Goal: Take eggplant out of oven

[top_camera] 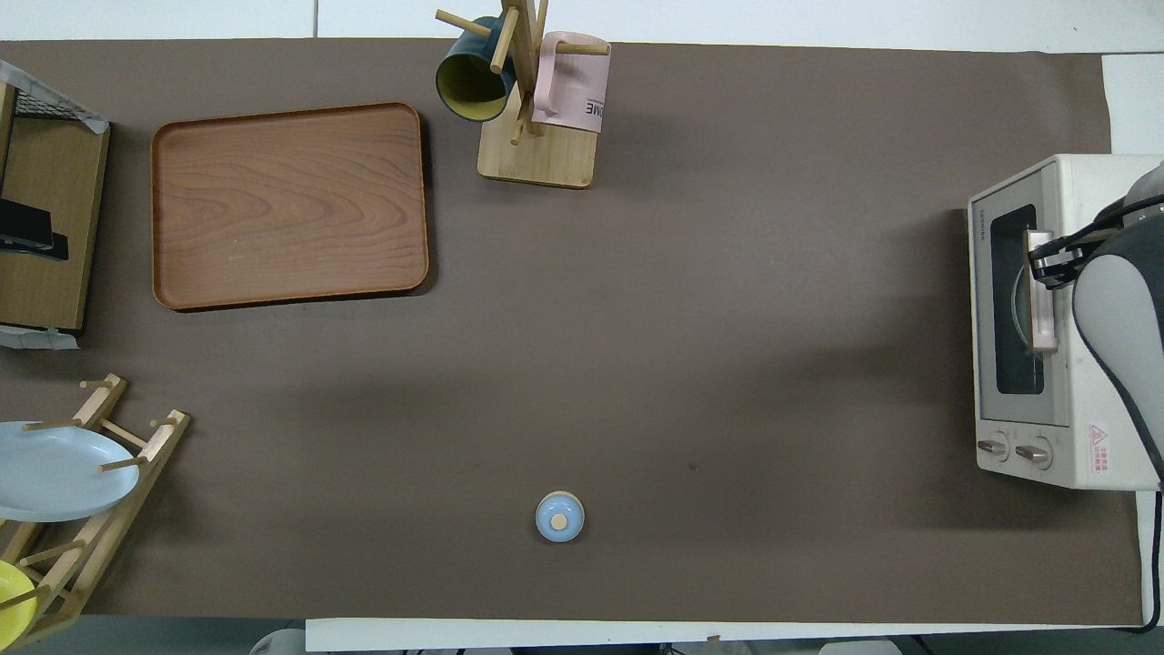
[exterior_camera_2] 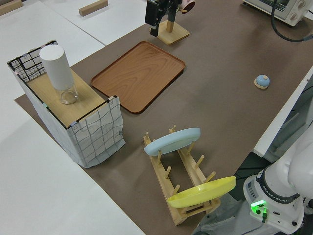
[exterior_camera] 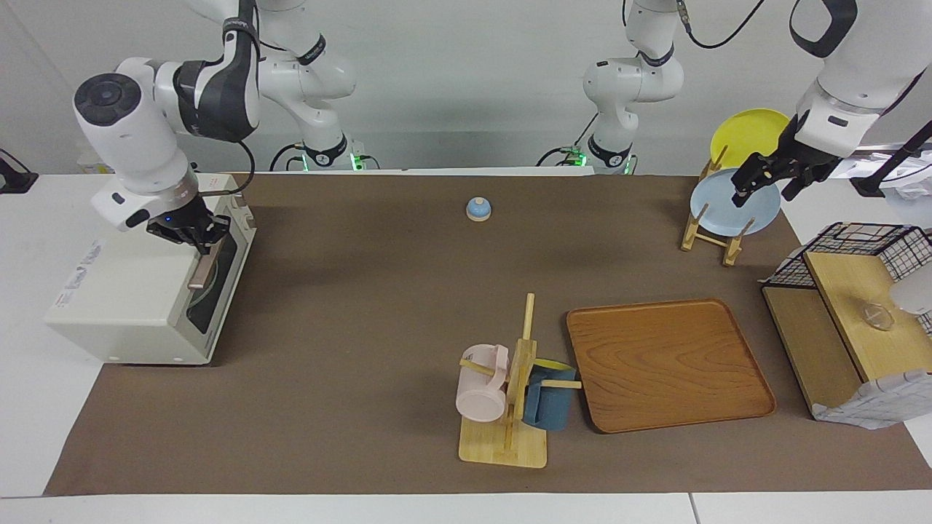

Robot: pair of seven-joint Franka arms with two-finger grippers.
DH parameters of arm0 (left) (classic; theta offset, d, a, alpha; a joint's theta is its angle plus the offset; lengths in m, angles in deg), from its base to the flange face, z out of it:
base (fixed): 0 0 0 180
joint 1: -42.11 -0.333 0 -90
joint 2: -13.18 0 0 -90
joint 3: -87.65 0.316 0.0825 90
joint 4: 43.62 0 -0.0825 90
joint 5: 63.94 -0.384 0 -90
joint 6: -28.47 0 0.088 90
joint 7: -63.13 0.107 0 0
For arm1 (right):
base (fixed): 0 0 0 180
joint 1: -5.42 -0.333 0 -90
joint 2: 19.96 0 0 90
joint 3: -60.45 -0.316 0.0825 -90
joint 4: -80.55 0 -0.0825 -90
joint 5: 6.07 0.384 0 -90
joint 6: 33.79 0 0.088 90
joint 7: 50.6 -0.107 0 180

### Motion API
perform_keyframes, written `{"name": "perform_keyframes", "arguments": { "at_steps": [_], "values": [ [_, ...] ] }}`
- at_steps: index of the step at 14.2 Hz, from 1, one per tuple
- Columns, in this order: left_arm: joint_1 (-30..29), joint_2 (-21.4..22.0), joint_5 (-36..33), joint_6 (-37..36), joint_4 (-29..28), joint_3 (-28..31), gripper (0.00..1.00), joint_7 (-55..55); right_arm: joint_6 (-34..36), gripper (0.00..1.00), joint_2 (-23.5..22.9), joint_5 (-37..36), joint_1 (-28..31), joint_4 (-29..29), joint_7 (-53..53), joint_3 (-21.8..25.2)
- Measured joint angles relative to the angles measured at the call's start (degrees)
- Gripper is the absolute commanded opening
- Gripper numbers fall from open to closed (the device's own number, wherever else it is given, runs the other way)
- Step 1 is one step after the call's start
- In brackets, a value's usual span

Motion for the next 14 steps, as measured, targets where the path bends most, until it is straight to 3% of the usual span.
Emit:
{"name": "perform_keyframes", "arguments": {
  "at_steps": [4,8,11,14],
  "values": [
    [0.0,0.0,0.0,0.0,0.0,0.0,1.0,0.0,-1.1,0.0,-0.2,-1.6,-0.2,-1.7,0.0,-0.1],
    [0.0,0.0,0.0,0.0,0.0,0.0,1.0,0.0,-3.4,0.0,-1.3,-1.3,-4.0,-2.5,-3.1,-0.5],
    [0.0,0.0,0.0,0.0,0.0,0.0,1.0,0.0,-10.0,0.0,-5.7,1.8,-8.9,-3.2,-9.8,-0.8],
    [0.0,0.0,0.0,0.0,0.0,0.0,1.0,0.0,-15.6,0.0,-11.1,4.1,-9.5,-3.4,-11.1,-0.8]
  ]
}}
